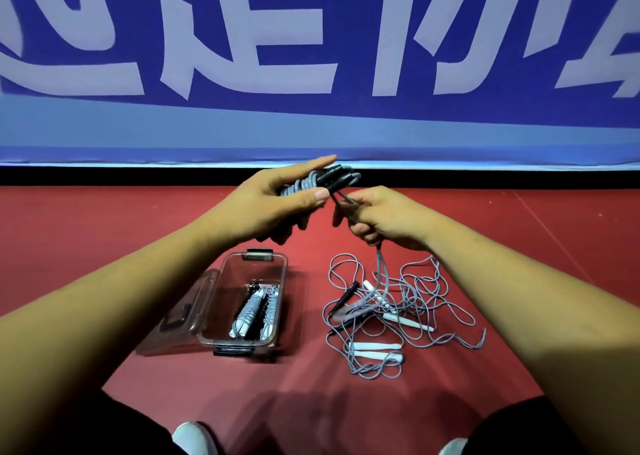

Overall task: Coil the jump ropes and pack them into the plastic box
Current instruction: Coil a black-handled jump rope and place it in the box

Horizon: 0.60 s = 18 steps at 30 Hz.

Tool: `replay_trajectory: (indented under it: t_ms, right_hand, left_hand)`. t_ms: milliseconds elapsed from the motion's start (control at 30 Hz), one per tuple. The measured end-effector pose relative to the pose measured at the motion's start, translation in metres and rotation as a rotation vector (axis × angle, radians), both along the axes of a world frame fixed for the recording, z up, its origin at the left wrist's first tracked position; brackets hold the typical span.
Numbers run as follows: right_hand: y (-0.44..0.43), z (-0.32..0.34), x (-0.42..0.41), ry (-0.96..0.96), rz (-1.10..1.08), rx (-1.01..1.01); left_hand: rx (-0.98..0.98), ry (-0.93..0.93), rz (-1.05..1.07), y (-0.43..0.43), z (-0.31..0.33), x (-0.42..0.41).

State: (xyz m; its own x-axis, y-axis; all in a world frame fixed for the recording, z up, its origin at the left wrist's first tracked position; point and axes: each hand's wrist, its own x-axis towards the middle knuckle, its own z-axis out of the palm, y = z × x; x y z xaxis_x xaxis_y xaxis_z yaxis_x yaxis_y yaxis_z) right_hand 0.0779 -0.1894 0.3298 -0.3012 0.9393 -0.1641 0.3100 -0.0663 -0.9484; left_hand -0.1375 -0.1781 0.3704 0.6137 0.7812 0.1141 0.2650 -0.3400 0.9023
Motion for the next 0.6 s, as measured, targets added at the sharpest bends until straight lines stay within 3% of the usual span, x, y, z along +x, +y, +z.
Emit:
replay_trajectory:
  t_ms: [100,233,300,400,600]
  right_hand:
    - [-0.002,-0.002,-0.010,-0.091,0.008,-0.019]
    - [-0.002,0.002,-0.027,-0.213,-0.133,0.255]
    - [-0.002,0.002,-0.029,-0.389,-0.090,0.377]
    - [-0.004,0.001,-0.029,-0.613,0.002,0.376]
    - [-0.010,0.017,-0.041,-0.750,0.064,0.488]
  left_hand:
    - [-0.027,-0.042,0.079,0.005,-0.002,-0.001]
    - [-0.002,0.005,0.269,0.022,-0.009,-0.006]
    - [0.101,0.136,0.325,0.029,-0.016,-0.009]
    - [0.313,0.385,0.369,0.035,-0.030,-0.011]
    - [0.596,0.948,0.402,0.024,-0.045,0.004]
